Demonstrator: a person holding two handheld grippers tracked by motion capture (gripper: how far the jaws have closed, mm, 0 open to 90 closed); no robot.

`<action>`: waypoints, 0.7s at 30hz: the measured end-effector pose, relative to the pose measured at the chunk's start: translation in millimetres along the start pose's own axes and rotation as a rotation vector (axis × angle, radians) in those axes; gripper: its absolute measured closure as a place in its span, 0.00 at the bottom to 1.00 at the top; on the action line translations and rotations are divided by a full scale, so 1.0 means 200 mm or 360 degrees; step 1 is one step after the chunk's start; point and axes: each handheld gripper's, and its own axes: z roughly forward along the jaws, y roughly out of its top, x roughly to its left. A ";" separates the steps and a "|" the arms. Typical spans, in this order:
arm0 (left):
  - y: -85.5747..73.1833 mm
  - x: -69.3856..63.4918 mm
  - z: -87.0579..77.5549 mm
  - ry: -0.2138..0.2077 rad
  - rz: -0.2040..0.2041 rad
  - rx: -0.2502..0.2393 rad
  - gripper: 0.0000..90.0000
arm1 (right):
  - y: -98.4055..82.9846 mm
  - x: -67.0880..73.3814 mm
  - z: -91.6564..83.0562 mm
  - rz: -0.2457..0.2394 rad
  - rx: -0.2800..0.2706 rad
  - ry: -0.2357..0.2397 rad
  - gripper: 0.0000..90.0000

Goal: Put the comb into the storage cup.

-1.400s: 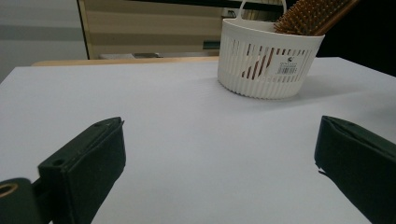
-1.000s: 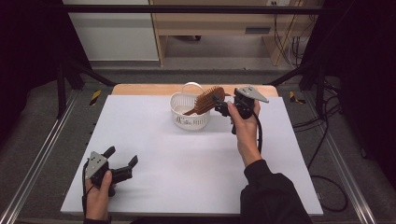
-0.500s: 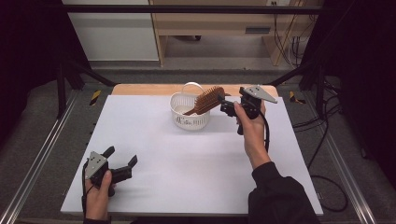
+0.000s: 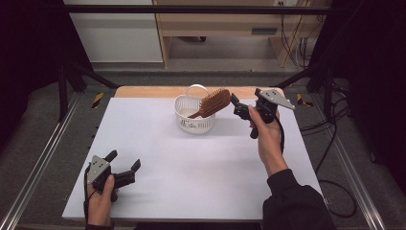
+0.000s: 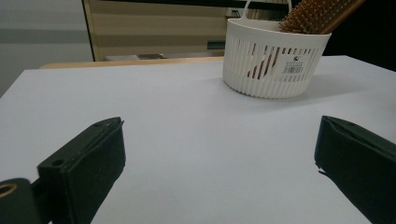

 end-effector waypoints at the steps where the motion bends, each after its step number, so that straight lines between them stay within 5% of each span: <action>1: 0.00 0.00 0.00 0.0002 -0.0002 -0.0002 0.02 | 0.00 0.00 -0.01 -0.0002 0.0001 0.0000 0.06; 21: 0.00 0.02 -0.02 0.0034 0.0004 -0.0030 0.02 | 0.01 -0.07 -0.13 -0.0031 -0.0033 -0.0028 0.04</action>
